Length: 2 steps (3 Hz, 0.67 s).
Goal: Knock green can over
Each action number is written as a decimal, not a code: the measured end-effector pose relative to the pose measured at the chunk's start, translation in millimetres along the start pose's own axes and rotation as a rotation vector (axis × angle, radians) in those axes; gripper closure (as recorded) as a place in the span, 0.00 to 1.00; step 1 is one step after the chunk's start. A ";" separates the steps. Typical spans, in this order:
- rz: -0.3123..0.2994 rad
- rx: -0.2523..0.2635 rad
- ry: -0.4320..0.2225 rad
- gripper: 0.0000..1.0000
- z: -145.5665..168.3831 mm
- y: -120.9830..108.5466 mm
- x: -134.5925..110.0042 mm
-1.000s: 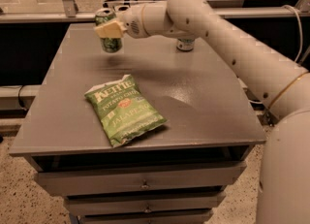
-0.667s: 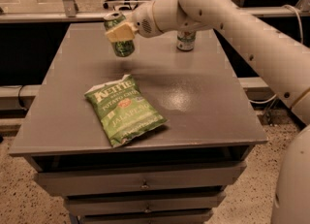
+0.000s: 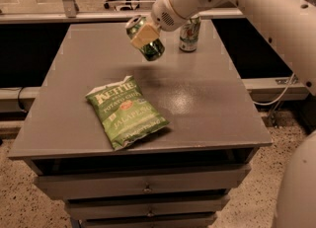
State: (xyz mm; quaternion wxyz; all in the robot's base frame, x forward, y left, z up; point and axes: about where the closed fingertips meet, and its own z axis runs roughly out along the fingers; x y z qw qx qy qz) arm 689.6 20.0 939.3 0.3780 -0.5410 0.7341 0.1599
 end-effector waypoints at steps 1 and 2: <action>-0.055 0.001 0.129 1.00 -5.0 -2.9 11.3; -0.123 -0.019 0.251 0.77 13.4 -3.6 13.0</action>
Offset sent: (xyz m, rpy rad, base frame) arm 0.0117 -0.0001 -0.0184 -0.3825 0.0272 0.0831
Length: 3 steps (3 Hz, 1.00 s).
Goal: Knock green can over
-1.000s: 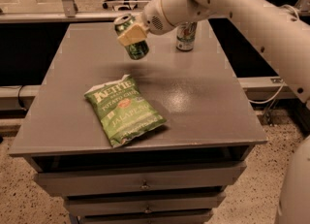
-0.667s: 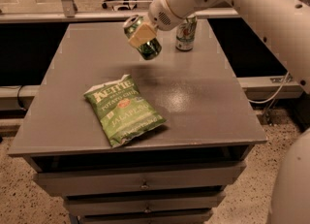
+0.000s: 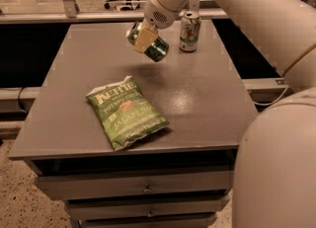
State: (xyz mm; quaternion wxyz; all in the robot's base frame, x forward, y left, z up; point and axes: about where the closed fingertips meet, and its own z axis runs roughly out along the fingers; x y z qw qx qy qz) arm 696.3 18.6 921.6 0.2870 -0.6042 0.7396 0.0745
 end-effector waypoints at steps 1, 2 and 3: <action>-0.018 -0.002 0.040 0.53 14.9 -1.8 -5.5; -0.032 -0.001 0.056 0.29 28.7 -1.5 -14.7; -0.060 -0.020 0.061 0.01 45.0 6.0 -26.9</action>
Offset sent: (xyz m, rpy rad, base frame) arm 0.0190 0.0385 -0.0181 -0.0847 -0.0119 0.0141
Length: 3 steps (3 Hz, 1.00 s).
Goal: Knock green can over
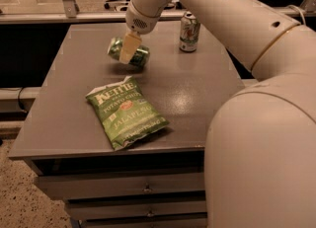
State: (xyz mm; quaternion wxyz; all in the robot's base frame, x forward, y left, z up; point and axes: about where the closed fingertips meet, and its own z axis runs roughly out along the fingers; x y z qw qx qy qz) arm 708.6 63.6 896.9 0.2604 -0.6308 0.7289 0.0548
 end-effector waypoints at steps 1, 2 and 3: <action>-0.037 -0.028 -0.007 0.00 12.6 9.2 -13.5; -0.068 -0.050 -0.015 0.00 20.0 16.5 -23.1; -0.056 -0.068 -0.070 0.00 22.0 20.7 -24.4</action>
Offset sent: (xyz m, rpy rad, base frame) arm -0.0141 0.0495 -0.0116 -0.0018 0.0151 0.1419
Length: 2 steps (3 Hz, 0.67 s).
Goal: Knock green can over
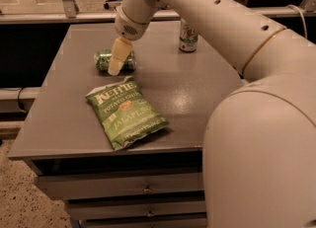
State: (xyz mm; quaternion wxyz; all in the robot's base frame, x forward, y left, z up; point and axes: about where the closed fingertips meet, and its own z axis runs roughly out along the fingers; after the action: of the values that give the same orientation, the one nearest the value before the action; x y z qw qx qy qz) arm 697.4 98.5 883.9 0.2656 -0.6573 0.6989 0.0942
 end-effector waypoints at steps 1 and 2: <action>0.068 0.005 -0.114 0.00 -11.8 8.2 9.9; 0.178 0.051 -0.261 0.00 -31.6 14.8 36.8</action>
Offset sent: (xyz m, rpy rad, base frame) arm -0.0309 -0.1536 0.0059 0.5868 -0.0311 -0.3475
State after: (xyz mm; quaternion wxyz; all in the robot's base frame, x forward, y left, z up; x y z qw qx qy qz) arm 675.4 53.0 889.0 0.3613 -0.5681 0.7161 0.1842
